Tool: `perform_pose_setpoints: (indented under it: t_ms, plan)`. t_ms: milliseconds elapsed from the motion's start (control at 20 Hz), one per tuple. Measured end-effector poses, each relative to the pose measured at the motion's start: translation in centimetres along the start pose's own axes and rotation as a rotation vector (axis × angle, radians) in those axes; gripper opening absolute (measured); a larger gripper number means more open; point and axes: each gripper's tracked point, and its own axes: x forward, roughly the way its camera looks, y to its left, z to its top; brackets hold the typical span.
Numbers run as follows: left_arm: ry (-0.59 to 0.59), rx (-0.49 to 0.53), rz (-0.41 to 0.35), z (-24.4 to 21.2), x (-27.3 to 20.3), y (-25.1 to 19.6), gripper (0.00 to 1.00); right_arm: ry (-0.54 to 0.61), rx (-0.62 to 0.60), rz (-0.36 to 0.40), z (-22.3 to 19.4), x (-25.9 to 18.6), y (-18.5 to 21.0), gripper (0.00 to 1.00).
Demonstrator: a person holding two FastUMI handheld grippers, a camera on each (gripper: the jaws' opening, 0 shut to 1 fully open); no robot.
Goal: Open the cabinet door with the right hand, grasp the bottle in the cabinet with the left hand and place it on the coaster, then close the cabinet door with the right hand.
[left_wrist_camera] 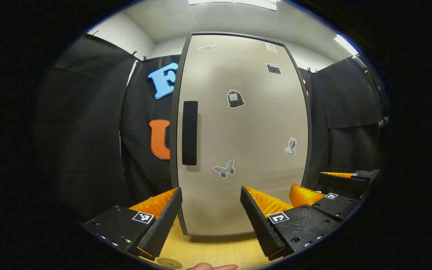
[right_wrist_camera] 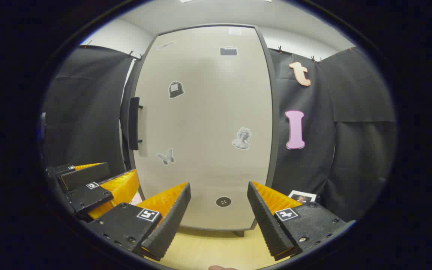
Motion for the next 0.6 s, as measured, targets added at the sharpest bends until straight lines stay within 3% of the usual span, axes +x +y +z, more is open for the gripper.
perform_pose_setpoints:
  t_ms: [600]
  plan:
    - [0.011,0.009,0.025,-0.2,-0.1,1.3,0.95,-0.004,-0.014,0.030,0.5,0.5,1.2,0.97]
